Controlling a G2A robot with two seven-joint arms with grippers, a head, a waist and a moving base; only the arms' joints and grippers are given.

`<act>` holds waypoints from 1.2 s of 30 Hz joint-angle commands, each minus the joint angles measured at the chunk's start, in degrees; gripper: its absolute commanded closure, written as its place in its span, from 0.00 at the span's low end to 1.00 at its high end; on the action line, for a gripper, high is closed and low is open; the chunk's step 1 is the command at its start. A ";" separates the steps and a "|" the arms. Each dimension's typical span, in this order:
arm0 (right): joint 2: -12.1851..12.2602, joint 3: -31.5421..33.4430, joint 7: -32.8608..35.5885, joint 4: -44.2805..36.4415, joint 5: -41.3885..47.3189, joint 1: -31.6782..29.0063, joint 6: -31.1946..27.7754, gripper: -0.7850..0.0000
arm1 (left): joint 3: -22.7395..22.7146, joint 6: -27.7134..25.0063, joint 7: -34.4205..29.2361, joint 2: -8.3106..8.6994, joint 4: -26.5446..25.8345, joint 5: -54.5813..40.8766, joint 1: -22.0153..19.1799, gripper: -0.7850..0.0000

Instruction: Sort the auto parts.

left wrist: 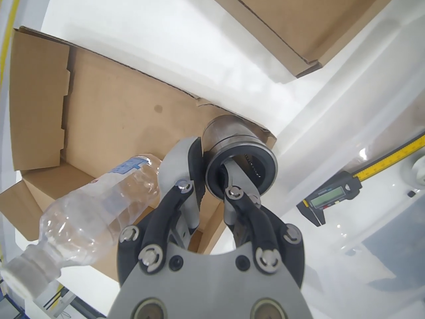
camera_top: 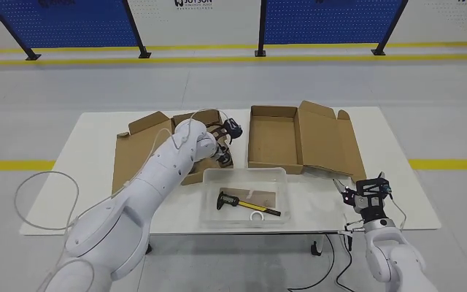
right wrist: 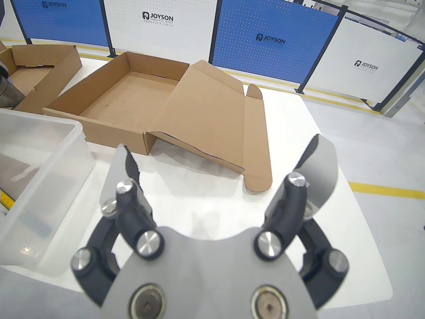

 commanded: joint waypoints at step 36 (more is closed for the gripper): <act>0.00 0.00 0.00 0.00 0.00 0.00 0.00 0.00 | 2.26 -5.10 -3.95 -5.52 5.67 1.75 -1.22 0.20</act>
